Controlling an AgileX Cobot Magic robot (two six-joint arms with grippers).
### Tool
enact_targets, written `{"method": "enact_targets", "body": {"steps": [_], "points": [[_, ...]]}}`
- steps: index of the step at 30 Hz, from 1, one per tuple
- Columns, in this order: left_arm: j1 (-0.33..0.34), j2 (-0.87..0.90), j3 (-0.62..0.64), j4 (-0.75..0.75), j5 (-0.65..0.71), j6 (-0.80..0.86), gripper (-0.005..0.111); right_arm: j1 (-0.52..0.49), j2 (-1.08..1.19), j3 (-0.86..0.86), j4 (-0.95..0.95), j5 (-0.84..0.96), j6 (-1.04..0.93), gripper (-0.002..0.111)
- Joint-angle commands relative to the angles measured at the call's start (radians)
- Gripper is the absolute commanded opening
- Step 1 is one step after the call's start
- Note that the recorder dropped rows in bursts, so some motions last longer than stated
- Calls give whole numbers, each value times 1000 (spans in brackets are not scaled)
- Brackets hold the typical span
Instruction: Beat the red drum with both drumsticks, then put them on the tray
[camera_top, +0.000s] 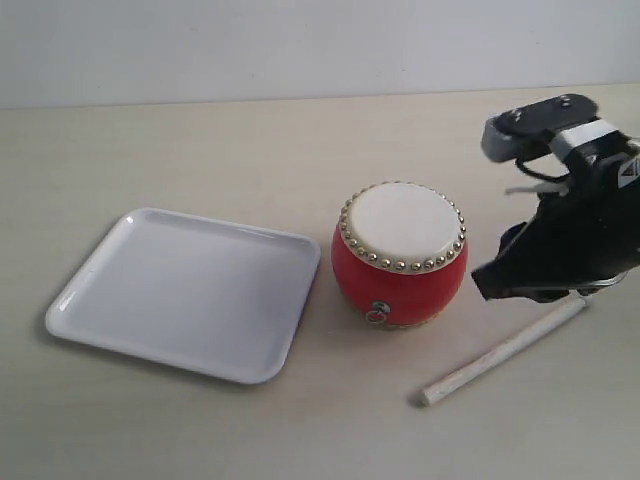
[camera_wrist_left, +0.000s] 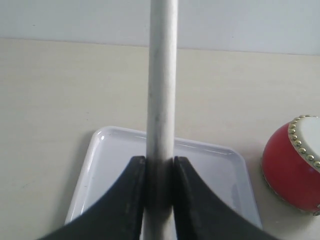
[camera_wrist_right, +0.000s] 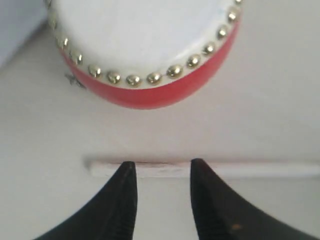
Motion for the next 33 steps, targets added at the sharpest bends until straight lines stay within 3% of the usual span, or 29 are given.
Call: {"method": "enact_targets", "body": {"steps": [1,6,10,19,25,33], "points": [[-8,0,3,2,-26,5,0,2,-25,7,98,19,414,35],[-8,0,3,2,-22,5,0,2,-9,7,62,61,954,38],[-8,0,3,2,-14,5,0,9,0,7,8,135,1202,45],[-12,0,3,-2,-6,-2,0,214,48,7,-353,102,1947,54],[-40,0,3,0,-4,-2,0,314,170,7,-466,87,2128,57],[-40,0,3,0,0,-2,0,321,279,7,-520,-14,2146,57]]}}
